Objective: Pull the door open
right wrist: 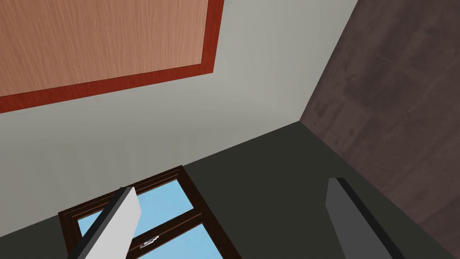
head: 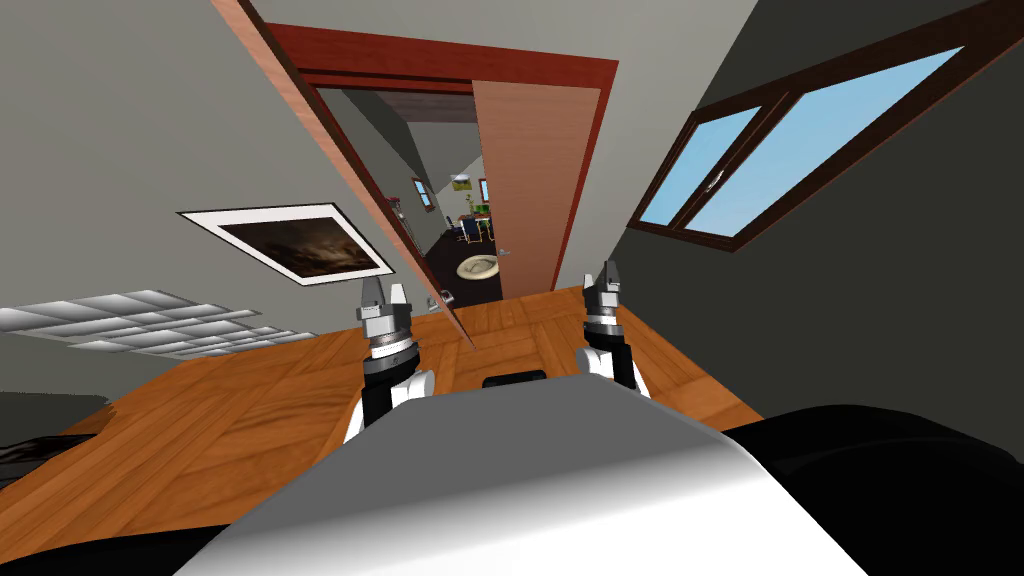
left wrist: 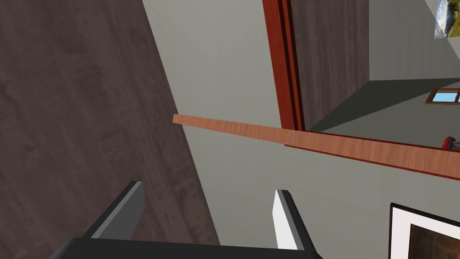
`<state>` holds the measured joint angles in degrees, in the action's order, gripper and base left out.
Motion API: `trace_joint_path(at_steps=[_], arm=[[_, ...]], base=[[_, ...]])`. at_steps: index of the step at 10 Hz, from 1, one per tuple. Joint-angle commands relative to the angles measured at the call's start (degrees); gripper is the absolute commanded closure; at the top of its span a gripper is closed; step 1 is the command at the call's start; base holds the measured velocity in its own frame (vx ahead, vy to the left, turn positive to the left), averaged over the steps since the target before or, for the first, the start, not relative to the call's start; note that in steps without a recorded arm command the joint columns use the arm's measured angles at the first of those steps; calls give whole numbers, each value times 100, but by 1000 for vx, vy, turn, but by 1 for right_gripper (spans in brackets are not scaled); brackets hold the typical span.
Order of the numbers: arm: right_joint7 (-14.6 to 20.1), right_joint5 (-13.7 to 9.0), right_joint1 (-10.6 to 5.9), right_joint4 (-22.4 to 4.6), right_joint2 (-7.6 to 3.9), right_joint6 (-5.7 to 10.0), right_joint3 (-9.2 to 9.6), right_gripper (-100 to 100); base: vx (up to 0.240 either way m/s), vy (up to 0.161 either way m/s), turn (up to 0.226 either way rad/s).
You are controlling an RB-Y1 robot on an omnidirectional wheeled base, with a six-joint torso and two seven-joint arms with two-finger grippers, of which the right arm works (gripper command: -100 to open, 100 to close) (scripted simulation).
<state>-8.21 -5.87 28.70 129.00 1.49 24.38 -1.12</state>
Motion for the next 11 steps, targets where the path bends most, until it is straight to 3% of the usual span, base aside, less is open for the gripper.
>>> trace_joint_path(at_steps=[1,4,11], arm=[[-11,-21,-87,-202,-68,51,-10,-100],[-25,-49,-203,-470,-145,120,-23,-100],[-74,-142,-598,-1381,-342,352,-68,-100]], base=[[54,109,-51],[114,-25,30],[111,-1,12]])
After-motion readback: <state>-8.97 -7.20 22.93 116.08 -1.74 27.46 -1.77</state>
